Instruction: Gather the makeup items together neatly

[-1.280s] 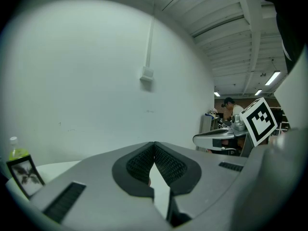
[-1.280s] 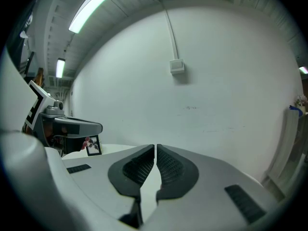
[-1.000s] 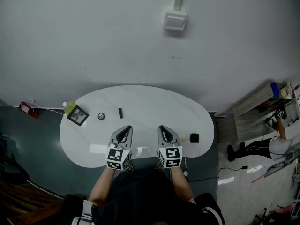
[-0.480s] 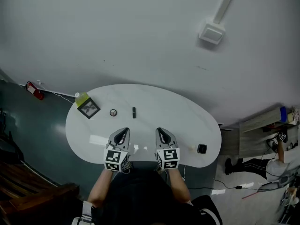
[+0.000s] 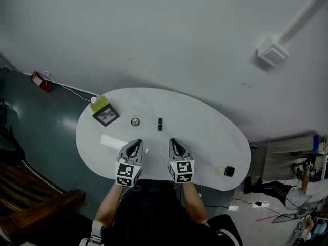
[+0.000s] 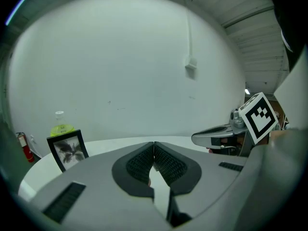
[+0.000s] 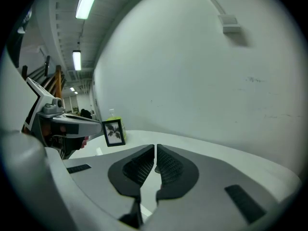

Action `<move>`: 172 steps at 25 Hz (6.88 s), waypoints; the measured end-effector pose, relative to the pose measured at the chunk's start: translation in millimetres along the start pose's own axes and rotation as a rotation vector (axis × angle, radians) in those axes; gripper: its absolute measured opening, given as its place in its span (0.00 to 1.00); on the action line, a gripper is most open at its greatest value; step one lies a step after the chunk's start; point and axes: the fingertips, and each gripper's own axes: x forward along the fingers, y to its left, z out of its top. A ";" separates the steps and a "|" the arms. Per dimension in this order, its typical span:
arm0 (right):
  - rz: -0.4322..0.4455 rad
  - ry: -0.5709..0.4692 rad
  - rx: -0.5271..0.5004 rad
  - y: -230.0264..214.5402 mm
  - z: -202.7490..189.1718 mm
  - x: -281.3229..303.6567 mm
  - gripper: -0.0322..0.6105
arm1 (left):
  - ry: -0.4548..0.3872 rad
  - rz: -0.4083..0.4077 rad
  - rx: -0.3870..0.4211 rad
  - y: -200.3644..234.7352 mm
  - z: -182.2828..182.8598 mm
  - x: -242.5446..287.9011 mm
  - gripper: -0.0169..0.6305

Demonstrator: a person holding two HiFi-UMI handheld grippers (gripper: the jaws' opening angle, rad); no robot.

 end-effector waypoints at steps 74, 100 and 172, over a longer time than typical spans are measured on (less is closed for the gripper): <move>-0.225 0.283 0.203 -66.7 -100.6 97.9 0.22 | 0.162 -0.067 -0.011 34.9 -62.4 40.5 0.06; -0.518 0.239 0.382 -186.0 -179.5 -109.1 0.22 | 0.167 -0.366 0.138 -165.0 -64.9 62.0 0.06; -0.477 -0.024 0.310 -174.3 -120.5 -192.4 0.36 | 0.087 -0.431 0.201 -236.3 -34.6 30.1 0.06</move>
